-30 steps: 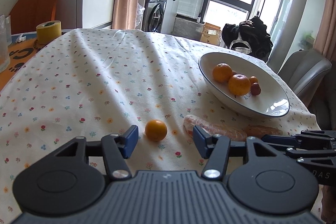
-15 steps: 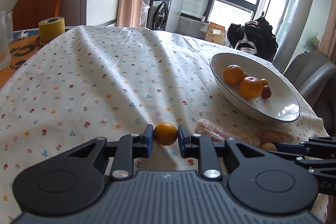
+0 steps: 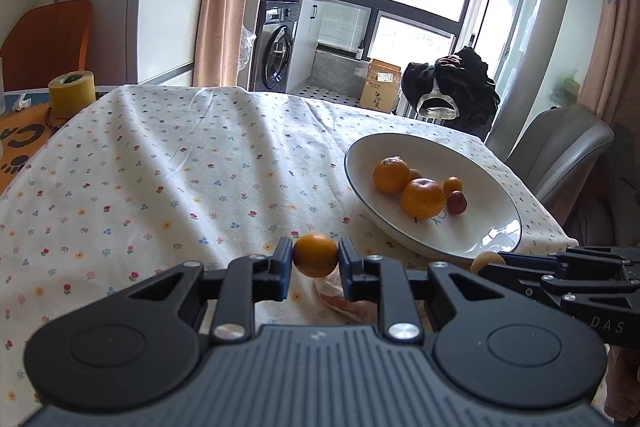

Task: Organize fruits
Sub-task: 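Carry the kiwi and mandarin into the white bowl and open both grippers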

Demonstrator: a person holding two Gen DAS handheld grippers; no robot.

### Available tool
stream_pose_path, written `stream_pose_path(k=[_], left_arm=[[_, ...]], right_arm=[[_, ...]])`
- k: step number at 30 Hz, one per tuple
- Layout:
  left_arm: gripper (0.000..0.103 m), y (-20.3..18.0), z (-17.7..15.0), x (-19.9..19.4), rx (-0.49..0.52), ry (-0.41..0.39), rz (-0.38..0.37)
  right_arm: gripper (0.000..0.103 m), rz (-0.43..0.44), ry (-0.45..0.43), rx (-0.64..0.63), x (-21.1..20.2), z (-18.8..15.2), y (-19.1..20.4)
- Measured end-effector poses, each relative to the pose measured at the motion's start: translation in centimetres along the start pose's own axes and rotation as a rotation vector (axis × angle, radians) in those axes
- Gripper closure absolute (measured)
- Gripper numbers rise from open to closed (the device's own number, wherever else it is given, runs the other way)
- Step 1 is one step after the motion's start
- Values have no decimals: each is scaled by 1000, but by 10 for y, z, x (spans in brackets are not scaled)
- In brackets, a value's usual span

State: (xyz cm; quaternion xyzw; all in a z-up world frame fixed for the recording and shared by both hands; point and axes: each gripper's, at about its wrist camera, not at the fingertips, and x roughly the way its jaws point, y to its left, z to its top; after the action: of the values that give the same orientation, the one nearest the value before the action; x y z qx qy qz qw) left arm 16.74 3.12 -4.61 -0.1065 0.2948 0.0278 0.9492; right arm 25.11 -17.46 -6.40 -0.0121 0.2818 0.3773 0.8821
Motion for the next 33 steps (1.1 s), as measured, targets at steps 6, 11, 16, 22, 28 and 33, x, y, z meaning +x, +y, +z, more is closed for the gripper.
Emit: stream_pose_path(k=[6, 11, 16, 22, 28, 33], left_arm=[[80, -18, 13, 3, 27, -14, -25], [80, -34, 23, 9, 57, -21, -44], [80, -45, 31, 18, 74, -22, -61], [80, -60, 35, 34, 93, -2, -81], [74, -69, 35, 48, 91, 35, -71], [46, -66, 33, 41, 68, 28, -62]], right_arm=[[80, -19, -26, 10, -5, 8, -14], [80, -30, -42, 16, -7, 12, -22], [80, -37, -53, 30, -9, 14, -33], [80, -52, -60, 47, -12, 15, -43], [80, -57, -63, 60, -14, 13, -49], [80, -53, -66, 67, -15, 11, -53]])
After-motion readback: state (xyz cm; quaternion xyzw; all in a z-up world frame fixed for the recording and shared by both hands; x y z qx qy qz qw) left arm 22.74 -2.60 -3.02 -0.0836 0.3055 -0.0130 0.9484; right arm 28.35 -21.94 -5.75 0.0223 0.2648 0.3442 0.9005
